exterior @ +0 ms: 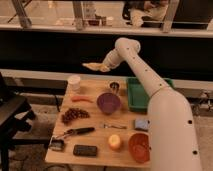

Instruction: Place banana in plastic cup

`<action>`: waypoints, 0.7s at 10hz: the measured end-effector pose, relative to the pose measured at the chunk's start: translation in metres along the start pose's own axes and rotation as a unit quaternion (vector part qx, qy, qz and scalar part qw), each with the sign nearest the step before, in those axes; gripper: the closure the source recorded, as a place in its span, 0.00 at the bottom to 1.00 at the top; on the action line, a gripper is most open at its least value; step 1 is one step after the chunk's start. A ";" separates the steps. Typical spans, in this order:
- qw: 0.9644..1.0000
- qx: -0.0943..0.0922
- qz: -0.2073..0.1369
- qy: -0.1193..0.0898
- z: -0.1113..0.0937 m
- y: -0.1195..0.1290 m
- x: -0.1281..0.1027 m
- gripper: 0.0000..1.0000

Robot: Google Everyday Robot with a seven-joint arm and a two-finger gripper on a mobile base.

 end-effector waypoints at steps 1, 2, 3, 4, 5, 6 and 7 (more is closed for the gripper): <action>1.000 -0.003 0.008 0.006 -0.013 0.010 0.012 1.00; 1.000 -0.005 0.021 0.014 -0.032 0.025 0.030 1.00; 0.999 -0.005 0.032 0.022 -0.049 0.036 0.044 1.00; 0.999 -0.005 0.043 0.032 -0.066 0.047 0.058 1.00; 0.997 -0.004 0.058 0.048 -0.086 0.059 0.076 1.00; 0.996 -0.004 0.068 0.061 -0.100 0.066 0.089 1.00; 0.994 -0.003 0.082 0.079 -0.117 0.074 0.106 1.00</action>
